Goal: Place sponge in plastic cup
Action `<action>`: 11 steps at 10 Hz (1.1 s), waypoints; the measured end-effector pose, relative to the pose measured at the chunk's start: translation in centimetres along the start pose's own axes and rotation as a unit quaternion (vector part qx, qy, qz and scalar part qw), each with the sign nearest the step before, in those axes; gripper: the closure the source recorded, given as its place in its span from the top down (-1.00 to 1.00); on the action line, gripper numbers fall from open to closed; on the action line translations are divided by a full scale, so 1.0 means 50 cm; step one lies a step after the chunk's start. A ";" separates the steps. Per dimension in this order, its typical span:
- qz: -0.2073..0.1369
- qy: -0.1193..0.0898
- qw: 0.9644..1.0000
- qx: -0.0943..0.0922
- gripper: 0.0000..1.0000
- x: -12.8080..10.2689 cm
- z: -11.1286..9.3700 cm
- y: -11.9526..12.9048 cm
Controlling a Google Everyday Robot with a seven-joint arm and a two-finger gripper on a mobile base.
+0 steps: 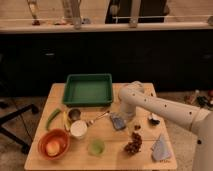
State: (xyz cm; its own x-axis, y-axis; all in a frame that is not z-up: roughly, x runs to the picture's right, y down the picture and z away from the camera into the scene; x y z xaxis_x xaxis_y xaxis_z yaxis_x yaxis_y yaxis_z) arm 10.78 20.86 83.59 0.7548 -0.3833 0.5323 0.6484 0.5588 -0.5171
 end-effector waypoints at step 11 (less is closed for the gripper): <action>0.067 0.060 0.993 0.076 0.60 -0.037 -0.051 -0.029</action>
State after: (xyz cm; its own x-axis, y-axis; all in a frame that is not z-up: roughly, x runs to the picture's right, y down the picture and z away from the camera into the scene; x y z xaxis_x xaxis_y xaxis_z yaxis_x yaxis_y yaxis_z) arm 8.68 18.91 81.64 0.8454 -0.3780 0.3775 0.5262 0.7114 -0.4660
